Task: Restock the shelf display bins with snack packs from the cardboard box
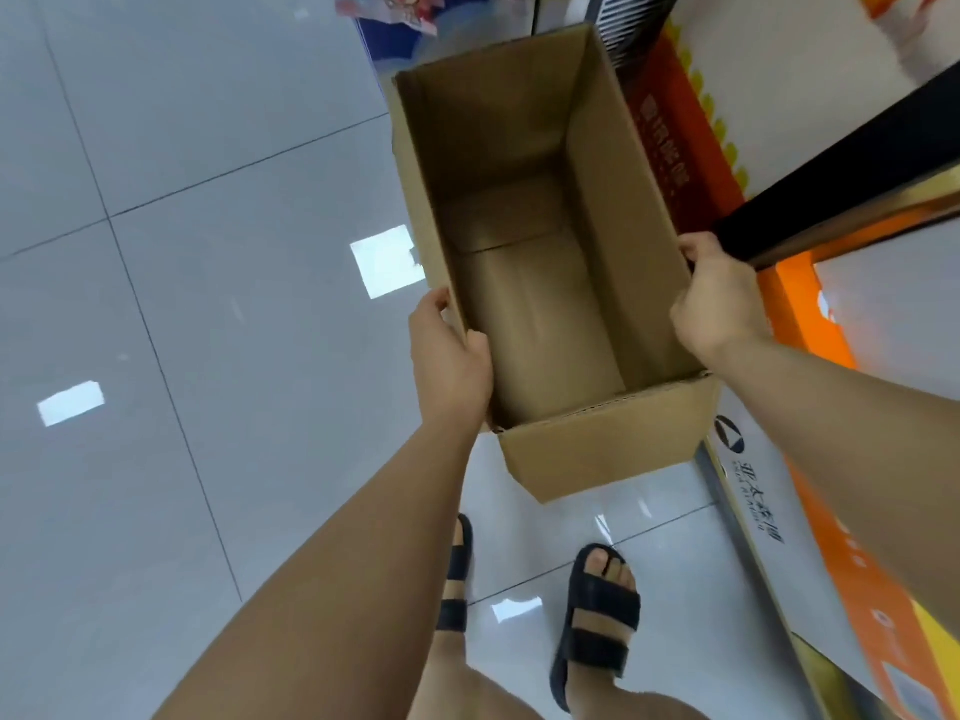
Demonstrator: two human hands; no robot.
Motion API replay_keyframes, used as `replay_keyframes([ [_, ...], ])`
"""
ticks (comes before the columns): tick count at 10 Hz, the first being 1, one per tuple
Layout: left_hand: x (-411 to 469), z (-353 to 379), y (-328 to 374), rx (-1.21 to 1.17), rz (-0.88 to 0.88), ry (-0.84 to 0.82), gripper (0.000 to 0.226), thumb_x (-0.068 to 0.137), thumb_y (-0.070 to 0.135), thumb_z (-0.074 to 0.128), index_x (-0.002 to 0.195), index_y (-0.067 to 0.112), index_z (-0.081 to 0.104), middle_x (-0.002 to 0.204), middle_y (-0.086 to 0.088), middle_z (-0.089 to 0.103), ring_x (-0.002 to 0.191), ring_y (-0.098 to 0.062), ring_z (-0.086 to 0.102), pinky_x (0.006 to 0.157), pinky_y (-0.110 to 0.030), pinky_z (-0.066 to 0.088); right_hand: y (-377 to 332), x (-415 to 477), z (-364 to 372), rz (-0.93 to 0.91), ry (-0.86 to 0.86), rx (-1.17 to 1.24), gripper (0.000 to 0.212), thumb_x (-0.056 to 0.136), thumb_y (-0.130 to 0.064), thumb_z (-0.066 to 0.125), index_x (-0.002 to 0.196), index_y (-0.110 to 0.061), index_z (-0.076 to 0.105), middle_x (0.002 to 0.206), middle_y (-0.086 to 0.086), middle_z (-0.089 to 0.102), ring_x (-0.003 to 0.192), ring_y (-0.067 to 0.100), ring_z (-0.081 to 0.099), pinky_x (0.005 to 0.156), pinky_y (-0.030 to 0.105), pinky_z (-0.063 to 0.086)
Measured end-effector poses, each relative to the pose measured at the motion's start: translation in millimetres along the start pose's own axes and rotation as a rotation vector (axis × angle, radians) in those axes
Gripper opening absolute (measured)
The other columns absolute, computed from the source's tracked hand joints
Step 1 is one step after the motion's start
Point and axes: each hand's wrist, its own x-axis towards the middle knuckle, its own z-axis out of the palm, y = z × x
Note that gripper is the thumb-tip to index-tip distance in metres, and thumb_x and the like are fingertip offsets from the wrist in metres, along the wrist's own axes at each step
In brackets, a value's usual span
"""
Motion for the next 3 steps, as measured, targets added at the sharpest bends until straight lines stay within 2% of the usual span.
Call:
replay_keyframes([
  [1, 8.2, 6.2, -8.6, 0.059, -0.056, -0.114, 0.058, 0.089, 0.005, 0.051, 0.143, 0.018, 0.035, 0.141, 0.001, 0.045, 0.123, -0.02, 0.051, 0.104, -0.04, 0.045, 4.7, 6.0, 6.5, -0.044, -0.127, -0.104, 0.058, 0.088, 0.012, 0.046, 0.143, -0.006, 0.04, 0.148, 0.016, 0.038, 0.137, 0.029, 0.035, 0.112, 0.033, 0.029],
  [2, 8.5, -6.4, -1.6, 0.142, -0.055, -0.212, 0.064, 0.09, 0.01, 0.053, 0.148, 0.02, 0.027, 0.147, -0.001, 0.04, 0.124, -0.024, 0.051, 0.103, -0.034, 0.043, 0.8, -1.3, 3.4, -0.073, -0.154, -0.105, 0.06, 0.09, 0.008, 0.045, 0.147, -0.008, 0.032, 0.153, 0.011, 0.03, 0.141, 0.026, 0.029, 0.114, 0.033, 0.025],
  [3, -6.5, -29.0, 28.8, 0.221, -0.064, -0.293, 0.058, 0.095, 0.009, 0.048, 0.148, 0.019, 0.027, 0.146, 0.0, 0.042, 0.12, -0.019, 0.051, 0.089, -0.023, 0.039, -11.6, -17.6, -13.1, -0.059, -0.209, -0.054, 0.059, 0.091, 0.003, 0.047, 0.147, -0.012, 0.032, 0.151, 0.011, 0.035, 0.137, 0.028, 0.036, 0.109, 0.033, 0.032],
])
